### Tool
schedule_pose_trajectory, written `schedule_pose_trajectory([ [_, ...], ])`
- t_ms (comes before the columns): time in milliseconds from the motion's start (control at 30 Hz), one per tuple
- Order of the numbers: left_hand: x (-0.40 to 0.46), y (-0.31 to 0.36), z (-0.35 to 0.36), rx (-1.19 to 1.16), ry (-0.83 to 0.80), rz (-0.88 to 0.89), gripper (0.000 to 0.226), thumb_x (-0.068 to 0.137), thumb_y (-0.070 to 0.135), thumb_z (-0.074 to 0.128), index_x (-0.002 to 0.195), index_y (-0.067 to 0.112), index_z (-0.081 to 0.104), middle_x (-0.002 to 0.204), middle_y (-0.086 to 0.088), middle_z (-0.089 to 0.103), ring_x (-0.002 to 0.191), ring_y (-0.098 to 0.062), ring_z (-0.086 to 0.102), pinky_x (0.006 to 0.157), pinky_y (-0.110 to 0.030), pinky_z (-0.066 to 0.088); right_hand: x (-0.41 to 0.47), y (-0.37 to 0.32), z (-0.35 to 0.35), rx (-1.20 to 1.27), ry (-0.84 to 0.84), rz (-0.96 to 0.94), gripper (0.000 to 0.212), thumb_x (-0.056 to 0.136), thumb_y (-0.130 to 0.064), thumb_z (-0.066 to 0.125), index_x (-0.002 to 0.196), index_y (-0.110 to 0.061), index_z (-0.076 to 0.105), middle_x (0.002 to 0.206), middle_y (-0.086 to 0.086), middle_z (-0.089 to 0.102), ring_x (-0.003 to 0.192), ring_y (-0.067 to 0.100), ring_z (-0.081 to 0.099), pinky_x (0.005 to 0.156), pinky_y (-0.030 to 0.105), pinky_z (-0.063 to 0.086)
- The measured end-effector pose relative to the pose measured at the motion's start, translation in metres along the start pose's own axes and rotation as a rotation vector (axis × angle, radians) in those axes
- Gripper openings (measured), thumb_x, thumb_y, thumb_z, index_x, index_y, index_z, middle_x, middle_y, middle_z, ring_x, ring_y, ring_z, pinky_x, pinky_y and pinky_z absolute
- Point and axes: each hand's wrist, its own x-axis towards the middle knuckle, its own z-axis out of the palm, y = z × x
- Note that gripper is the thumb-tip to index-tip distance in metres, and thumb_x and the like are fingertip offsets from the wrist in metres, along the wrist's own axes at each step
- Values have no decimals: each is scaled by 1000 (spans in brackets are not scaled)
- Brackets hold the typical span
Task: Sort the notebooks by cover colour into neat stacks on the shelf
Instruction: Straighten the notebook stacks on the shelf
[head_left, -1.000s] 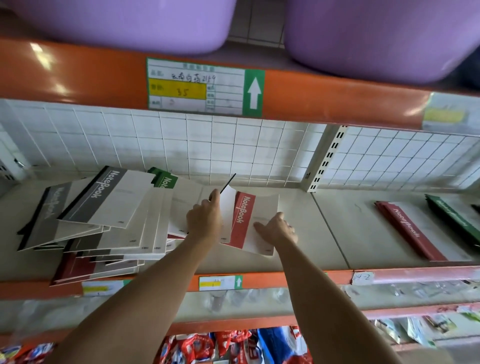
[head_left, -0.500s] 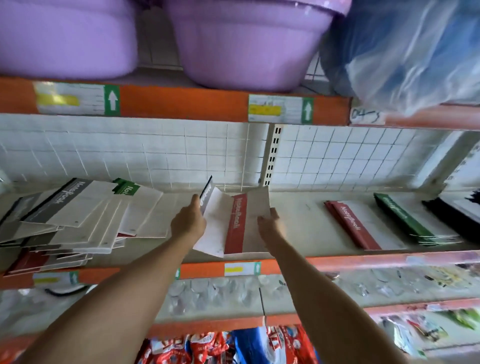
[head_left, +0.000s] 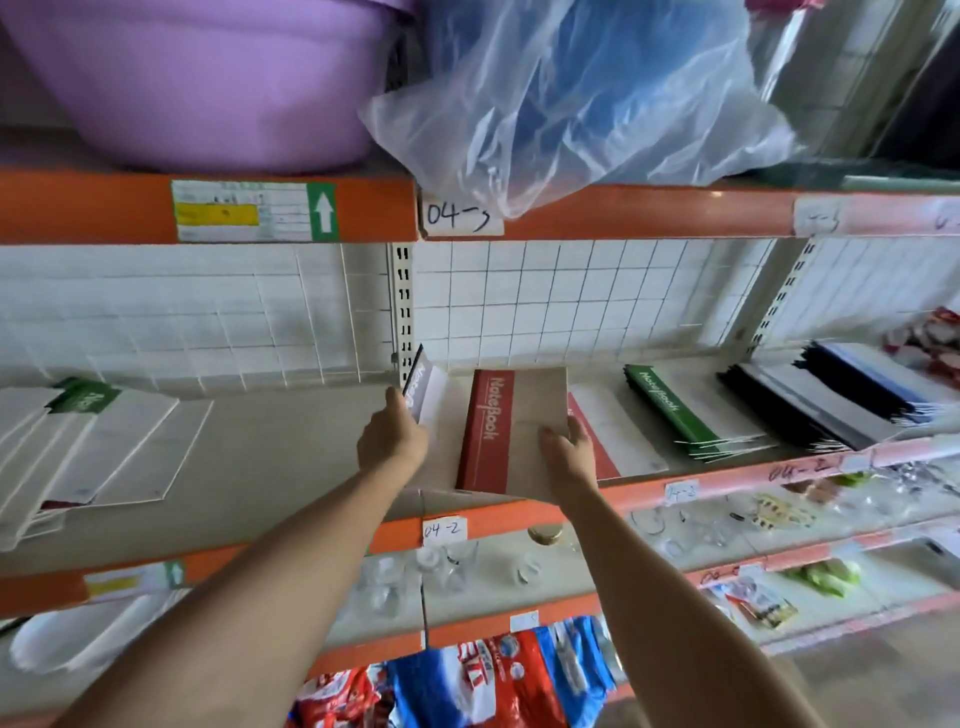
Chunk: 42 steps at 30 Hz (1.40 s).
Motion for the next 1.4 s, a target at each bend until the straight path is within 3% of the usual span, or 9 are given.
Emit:
schedule_pose_trajectory([
  [100, 6, 21, 16, 4, -30, 23, 36, 91, 11, 47, 126, 12, 41, 117, -21, 62, 105, -40, 61, 80, -40, 47, 13, 3, -10, -21, -21, -11, 36, 64, -31, 51, 99, -29, 60, 92, 2, 69, 88, 27, 66, 81, 44, 57],
  [367, 52, 60, 63, 15, -83, 81, 33, 93, 13, 45, 126, 12, 39, 117, -22, 62, 102, -41, 62, 75, -41, 46, 67, 5, -40, -173, 53, 2, 20, 88, -13, 55, 106, -19, 60, 88, 3, 68, 79, 24, 64, 66, 31, 51],
  [500, 58, 79, 73, 14, -90, 97, 32, 91, 11, 48, 122, 12, 38, 115, -21, 62, 96, -40, 63, 71, -39, 48, 97, 11, -77, -284, 102, 10, 16, 88, -17, 58, 103, -21, 60, 94, 6, 68, 88, 32, 65, 74, 36, 54],
  [700, 57, 103, 82, 34, -53, 62, 38, 90, 9, 48, 127, 14, 38, 113, -18, 63, 93, -37, 63, 69, -37, 48, 128, 15, -92, -684, 12, 6, 41, 88, -27, 54, 128, -17, 54, 111, 16, 68, 99, 36, 64, 78, 34, 48],
  [1000, 30, 154, 97, 101, 38, 15, 35, 90, 7, 46, 124, 14, 41, 115, -14, 64, 98, -36, 63, 70, -37, 48, 162, 18, -105, -1022, -156, -41, 54, 83, -34, 74, 129, -11, 57, 125, 11, 52, 116, 30, 55, 93, 39, 50],
  [1067, 24, 164, 99, 103, 63, -12, 34, 90, 7, 45, 123, 13, 41, 115, -15, 63, 97, -36, 63, 71, -38, 49, 166, 17, -107, -1012, -176, -104, 50, 85, -25, 72, 129, -10, 53, 126, 12, 53, 114, 30, 56, 89, 39, 51],
  [1167, 12, 179, 103, 95, 70, -46, 32, 90, 8, 47, 120, 13, 41, 113, -15, 63, 96, -37, 63, 71, -39, 50, 171, 10, -106, -814, -241, -173, 28, 93, -27, 60, 110, -4, 61, 105, 14, 66, 86, 27, 61, 73, 33, 52],
  [1300, -4, 200, 112, 5, 38, -92, 37, 89, 14, 52, 125, 14, 44, 116, -15, 63, 99, -38, 63, 80, -41, 53, 172, 1, -106, -157, -502, 210, 49, 96, -46, 57, 100, 2, 57, 81, 16, 66, 68, 30, 64, 78, 44, 58],
  [1400, -19, 218, 121, -28, 27, -110, 35, 90, 16, 54, 124, 12, 47, 117, -15, 63, 102, -37, 63, 84, -41, 54, 171, 4, -116, -122, -650, 311, 37, 92, -39, 66, 97, -2, 57, 95, 15, 66, 80, 30, 66, 83, 46, 59],
])
